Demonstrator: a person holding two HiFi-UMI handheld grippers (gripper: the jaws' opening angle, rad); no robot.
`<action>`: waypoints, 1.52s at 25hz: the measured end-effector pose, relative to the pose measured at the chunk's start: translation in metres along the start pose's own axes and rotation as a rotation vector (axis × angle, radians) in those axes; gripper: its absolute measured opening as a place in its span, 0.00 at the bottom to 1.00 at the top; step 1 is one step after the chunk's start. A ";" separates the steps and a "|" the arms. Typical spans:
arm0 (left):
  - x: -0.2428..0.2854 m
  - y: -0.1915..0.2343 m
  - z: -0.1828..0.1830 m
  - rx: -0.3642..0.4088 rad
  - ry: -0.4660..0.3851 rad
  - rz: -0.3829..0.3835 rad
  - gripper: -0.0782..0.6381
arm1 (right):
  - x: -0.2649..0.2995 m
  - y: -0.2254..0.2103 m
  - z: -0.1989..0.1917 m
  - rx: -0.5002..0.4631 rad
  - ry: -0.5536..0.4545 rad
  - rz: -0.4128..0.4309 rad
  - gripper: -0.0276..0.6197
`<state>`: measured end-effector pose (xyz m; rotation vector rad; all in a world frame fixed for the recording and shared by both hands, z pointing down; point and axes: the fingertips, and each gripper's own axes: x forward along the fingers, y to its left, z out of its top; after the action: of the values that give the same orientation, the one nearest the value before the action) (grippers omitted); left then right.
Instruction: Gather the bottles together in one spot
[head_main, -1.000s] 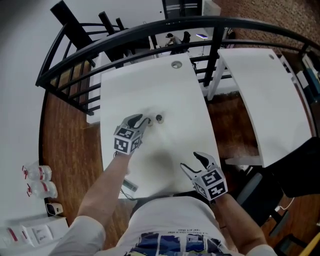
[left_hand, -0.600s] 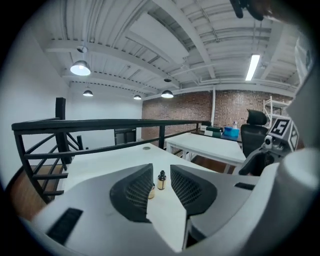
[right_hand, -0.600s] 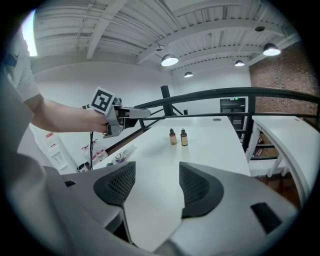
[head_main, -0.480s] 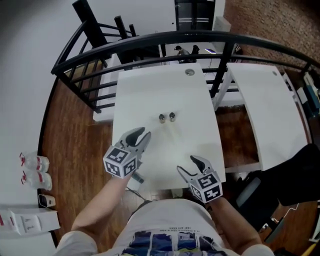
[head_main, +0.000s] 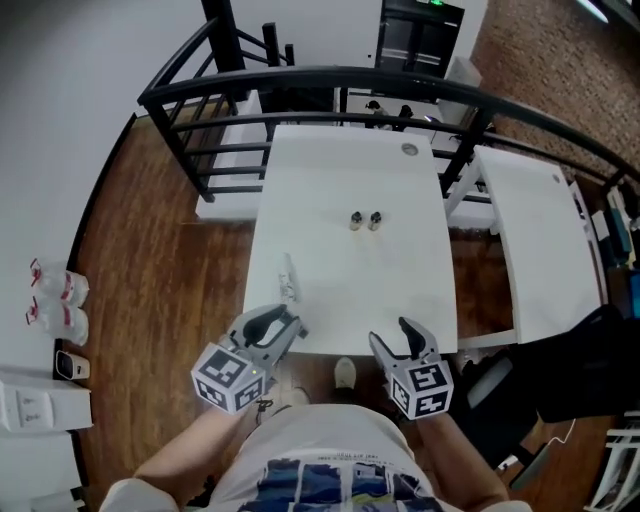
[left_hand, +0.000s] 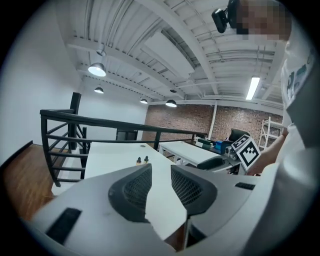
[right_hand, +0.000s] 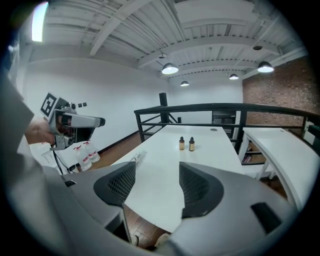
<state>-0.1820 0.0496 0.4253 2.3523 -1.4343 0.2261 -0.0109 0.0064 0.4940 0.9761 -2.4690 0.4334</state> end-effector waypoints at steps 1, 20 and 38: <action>-0.011 -0.003 -0.008 -0.017 0.008 -0.001 0.24 | -0.007 0.004 0.000 -0.001 -0.004 -0.012 0.51; -0.072 -0.066 -0.070 -0.044 0.140 -0.098 0.28 | -0.080 0.052 -0.027 -0.001 0.018 -0.081 0.50; -0.022 -0.009 -0.097 -0.083 0.191 0.012 0.32 | -0.063 0.045 -0.037 0.030 0.058 -0.030 0.50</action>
<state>-0.1793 0.1100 0.5051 2.1912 -1.3405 0.3761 0.0090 0.0900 0.4881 0.9973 -2.3992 0.4835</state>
